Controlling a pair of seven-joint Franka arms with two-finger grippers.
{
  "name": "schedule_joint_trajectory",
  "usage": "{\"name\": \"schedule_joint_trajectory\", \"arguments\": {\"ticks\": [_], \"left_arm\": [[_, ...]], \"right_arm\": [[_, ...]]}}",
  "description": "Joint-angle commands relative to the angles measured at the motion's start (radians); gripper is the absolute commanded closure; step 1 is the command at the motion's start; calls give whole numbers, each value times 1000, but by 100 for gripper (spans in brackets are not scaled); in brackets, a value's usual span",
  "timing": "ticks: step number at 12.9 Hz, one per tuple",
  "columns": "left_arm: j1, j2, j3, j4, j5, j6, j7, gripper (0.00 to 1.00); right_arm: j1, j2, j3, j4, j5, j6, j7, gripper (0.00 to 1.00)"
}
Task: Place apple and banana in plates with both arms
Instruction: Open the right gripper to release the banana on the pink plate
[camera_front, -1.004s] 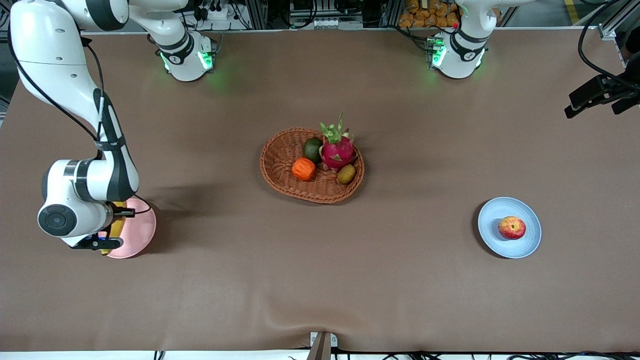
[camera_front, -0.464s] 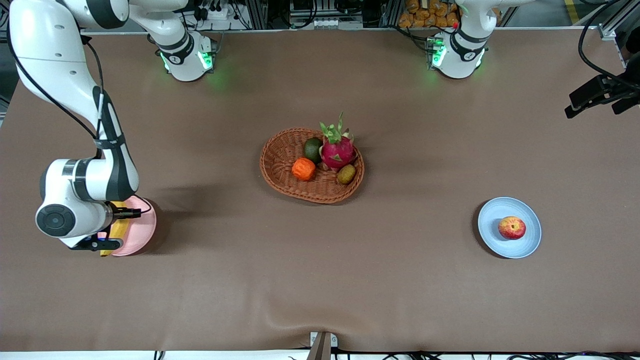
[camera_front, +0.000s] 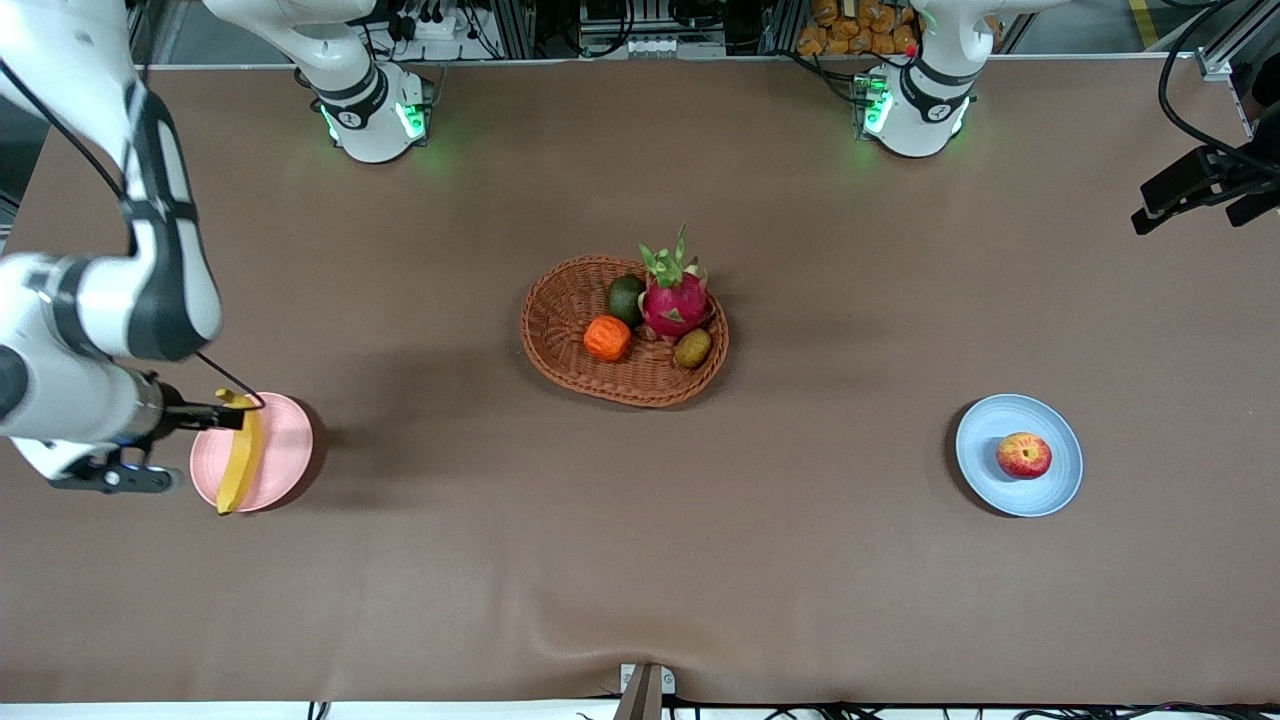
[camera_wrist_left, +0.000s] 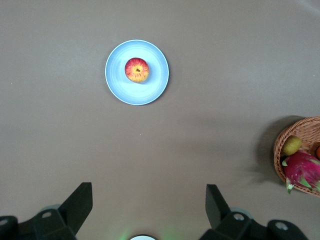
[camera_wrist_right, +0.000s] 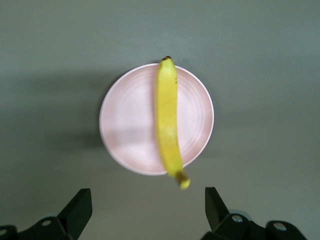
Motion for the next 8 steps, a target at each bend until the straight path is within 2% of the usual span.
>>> {"name": "schedule_joint_trajectory", "arguments": {"ticks": [1, 4, 8], "left_arm": [[-1, -20, -4, -9, 12, -13, -12, 0], [-4, -17, -7, -7, 18, -15, -12, 0], [-1, -13, -7, 2, 21, -9, 2, 0]], "right_arm": [[-1, -136, 16, -36, 82, -89, -2, 0], [-17, -266, 14, -54, 110, -168, -5, 0], [-30, -343, 5, -45, 110, -261, -13, 0]]}}
